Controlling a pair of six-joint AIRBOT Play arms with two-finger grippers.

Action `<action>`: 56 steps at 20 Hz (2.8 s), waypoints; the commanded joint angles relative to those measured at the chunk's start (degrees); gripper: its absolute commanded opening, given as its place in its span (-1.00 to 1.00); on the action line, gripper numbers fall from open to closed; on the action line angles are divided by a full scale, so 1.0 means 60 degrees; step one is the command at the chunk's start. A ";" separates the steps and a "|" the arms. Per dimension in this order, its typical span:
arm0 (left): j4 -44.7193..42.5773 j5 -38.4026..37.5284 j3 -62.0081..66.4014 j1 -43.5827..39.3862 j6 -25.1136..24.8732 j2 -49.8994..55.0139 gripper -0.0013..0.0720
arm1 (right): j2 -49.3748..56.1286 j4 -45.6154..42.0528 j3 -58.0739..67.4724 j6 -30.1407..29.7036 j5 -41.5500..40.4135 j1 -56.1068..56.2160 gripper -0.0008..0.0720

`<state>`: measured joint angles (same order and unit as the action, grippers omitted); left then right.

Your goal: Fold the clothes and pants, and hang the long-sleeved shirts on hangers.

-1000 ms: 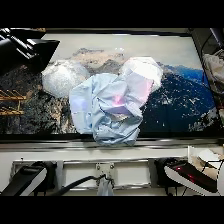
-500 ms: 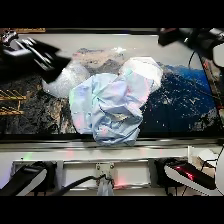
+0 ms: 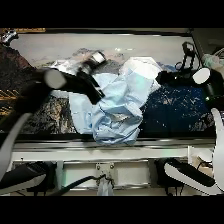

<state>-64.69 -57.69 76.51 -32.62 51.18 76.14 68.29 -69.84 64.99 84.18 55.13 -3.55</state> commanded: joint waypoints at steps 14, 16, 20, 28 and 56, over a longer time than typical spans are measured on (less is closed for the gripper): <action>0.0335 0.0514 0.2288 -0.1610 0.0685 0.4936 0.58 | -0.0062 0.0091 -0.0616 0.0029 0.0215 -0.0182 0.18; 0.1005 0.0466 0.2288 -0.1545 0.0688 0.5129 0.11 | -0.0193 0.0055 -0.0612 0.0029 0.0153 -0.0182 0.18; 0.0845 0.0273 0.2317 -0.0776 0.0692 0.4554 -0.94 | -0.0291 -0.0237 -0.0601 0.0033 0.0240 -0.0182 0.18; -0.0503 0.1701 0.2324 0.2896 0.1665 0.0335 -0.94 | -0.0543 0.2328 -0.1993 -0.0164 0.0903 0.1279 0.18; -0.3355 0.0543 0.2302 0.0357 0.3337 -0.2503 -0.94 | 0.0492 0.4921 -0.2794 0.6211 -0.5559 0.7526 0.61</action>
<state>-85.36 -53.76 90.35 -29.56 71.20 60.31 70.78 -40.25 48.03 121.08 17.17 41.78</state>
